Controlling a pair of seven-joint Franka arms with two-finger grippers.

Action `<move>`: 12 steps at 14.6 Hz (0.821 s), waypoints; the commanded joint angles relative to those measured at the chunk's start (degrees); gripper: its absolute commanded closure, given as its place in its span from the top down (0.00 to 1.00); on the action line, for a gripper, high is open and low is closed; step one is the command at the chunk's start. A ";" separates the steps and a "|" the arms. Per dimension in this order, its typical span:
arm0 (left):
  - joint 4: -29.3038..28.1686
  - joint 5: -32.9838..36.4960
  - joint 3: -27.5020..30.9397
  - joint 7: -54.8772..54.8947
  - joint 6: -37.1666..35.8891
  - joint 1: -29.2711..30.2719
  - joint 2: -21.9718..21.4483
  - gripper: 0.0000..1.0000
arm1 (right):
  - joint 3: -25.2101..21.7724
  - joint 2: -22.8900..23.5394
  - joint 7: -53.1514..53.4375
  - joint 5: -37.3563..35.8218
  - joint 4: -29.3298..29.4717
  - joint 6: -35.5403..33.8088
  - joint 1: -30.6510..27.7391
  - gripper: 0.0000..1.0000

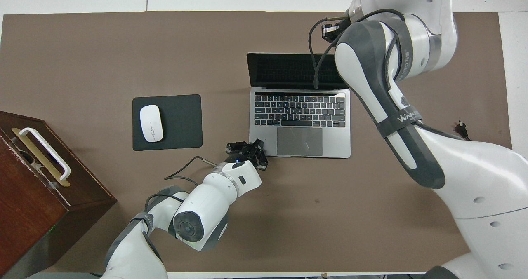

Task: Close laptop with both arms
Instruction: 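Hold the laptop base with the left gripper while the right gripper pushes the screen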

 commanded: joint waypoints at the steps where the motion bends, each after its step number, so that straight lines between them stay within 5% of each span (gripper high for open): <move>1: -0.01 -0.12 0.45 2.60 1.21 0.09 1.34 0.00 | 0.44 -0.40 0.77 0.68 -0.76 -0.92 -0.22 0.00; 12: -0.01 -0.21 0.45 6.30 1.21 0.00 2.92 0.00 | 1.59 -0.92 5.33 6.13 -1.99 -9.45 -0.48 0.00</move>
